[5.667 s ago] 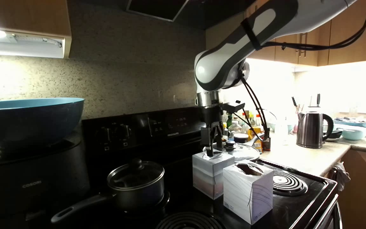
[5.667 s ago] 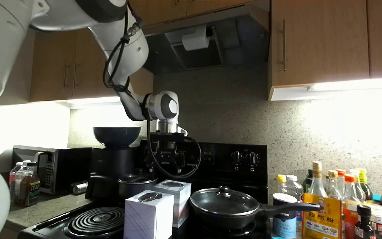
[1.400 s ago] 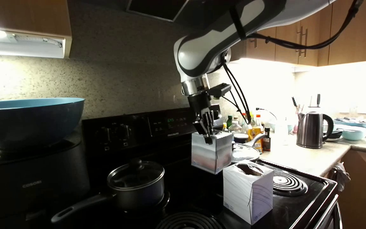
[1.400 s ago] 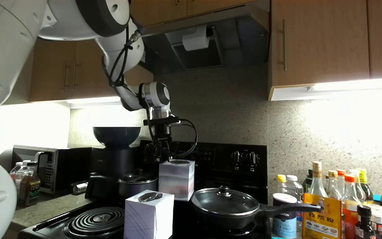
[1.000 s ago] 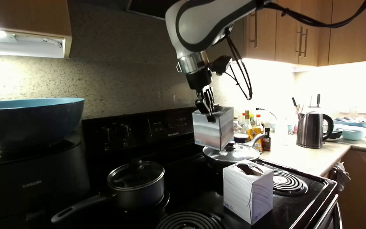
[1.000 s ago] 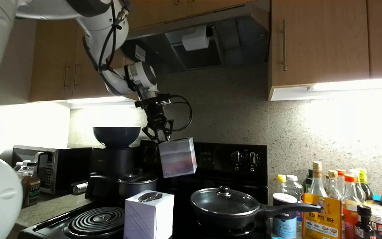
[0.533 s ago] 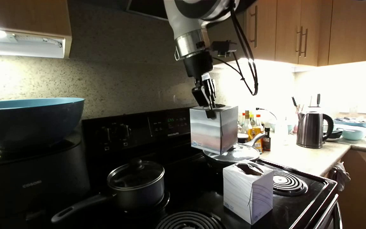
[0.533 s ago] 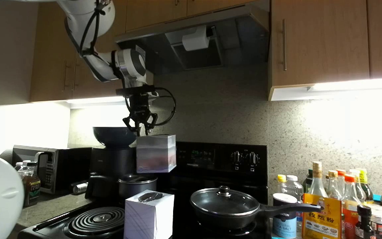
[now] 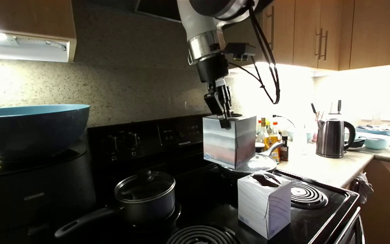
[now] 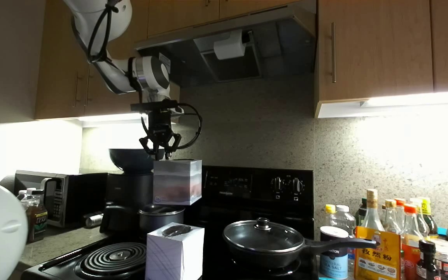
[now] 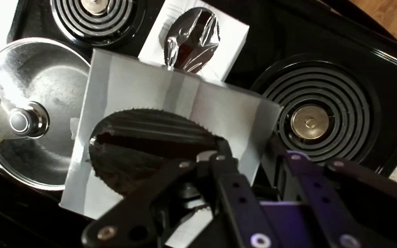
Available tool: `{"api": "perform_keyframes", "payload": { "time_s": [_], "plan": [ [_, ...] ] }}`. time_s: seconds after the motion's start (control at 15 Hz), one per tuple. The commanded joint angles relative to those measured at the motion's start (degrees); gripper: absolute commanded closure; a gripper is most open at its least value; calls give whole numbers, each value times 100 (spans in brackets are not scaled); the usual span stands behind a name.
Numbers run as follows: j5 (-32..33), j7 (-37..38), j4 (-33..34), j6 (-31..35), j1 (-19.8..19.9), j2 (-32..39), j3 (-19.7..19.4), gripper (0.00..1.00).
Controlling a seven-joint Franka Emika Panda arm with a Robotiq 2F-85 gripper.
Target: Put the tissue dispenser over the other
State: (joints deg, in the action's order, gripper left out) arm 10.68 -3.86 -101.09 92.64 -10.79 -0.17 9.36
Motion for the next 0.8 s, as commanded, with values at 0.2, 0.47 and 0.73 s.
{"api": "perform_keyframes", "payload": {
  "time_s": [0.2,0.47,0.73],
  "plan": [
    [-526,860,-763,-74,112,-454,-80,93],
    [-355,903,-618,-58,96,-258,-78,72],
    [-413,852,-651,-58,122,-282,-107,93]
  ]
}}
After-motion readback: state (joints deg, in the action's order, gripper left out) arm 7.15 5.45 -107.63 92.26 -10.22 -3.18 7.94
